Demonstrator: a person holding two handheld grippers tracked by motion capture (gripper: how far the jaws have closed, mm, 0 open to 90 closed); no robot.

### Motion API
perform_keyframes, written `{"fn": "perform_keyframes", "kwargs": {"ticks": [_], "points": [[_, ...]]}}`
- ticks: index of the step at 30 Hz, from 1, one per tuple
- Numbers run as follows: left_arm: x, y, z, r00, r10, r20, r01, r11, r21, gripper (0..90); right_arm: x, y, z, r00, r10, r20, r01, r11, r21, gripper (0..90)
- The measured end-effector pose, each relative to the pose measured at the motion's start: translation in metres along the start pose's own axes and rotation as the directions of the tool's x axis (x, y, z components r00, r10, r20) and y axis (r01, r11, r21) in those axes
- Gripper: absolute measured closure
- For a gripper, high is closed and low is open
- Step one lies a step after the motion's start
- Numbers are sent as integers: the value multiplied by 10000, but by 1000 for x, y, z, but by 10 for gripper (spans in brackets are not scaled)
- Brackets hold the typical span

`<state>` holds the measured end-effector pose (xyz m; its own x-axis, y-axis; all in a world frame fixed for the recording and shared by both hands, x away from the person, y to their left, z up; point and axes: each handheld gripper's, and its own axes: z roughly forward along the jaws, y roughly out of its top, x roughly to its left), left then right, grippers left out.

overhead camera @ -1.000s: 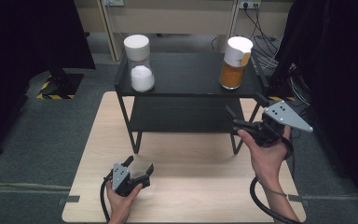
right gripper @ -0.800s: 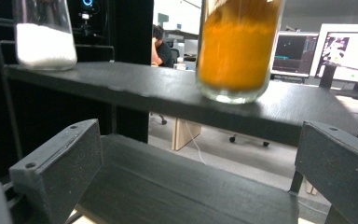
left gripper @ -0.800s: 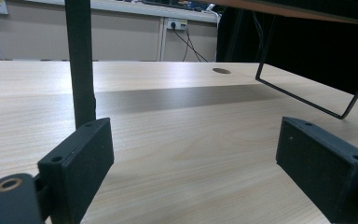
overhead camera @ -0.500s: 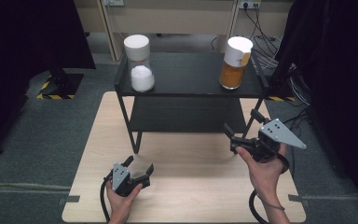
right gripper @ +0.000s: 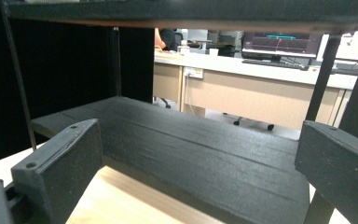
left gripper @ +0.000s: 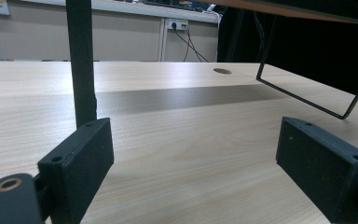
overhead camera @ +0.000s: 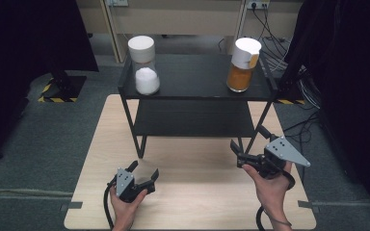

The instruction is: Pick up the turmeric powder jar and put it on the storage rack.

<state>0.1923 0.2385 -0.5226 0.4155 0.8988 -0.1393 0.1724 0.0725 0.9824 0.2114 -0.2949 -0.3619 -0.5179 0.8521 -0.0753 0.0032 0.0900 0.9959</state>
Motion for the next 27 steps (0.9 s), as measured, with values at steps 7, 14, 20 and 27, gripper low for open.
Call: {"fn": "perform_keyframes", "kwargs": {"ticks": [7, 14, 20, 27], "points": [[0, 0, 0, 10000, -17, 2, 17, 10000, 5, 105, 2, -13, 1, 10000, 36, -81, -35, 9999, 118, 13], [0, 0, 0, 10000, -30, 1, 30, 10000, -4, 105, 4, -26, 3, 9997, 154, -170, -148, 9995, 295, 13], [0, 0, 0, 10000, -27, -4, 27, 10000, -5, 105, 5, -42, 2, 9992, 293, -258, -278, 9980, 576, 12], [1, 0, 0, 10000, -34, 0, 34, 10000, 3, 105, 5, -54, 1, 9991, 334, -263, -317, 9974, 653, 13]]}}
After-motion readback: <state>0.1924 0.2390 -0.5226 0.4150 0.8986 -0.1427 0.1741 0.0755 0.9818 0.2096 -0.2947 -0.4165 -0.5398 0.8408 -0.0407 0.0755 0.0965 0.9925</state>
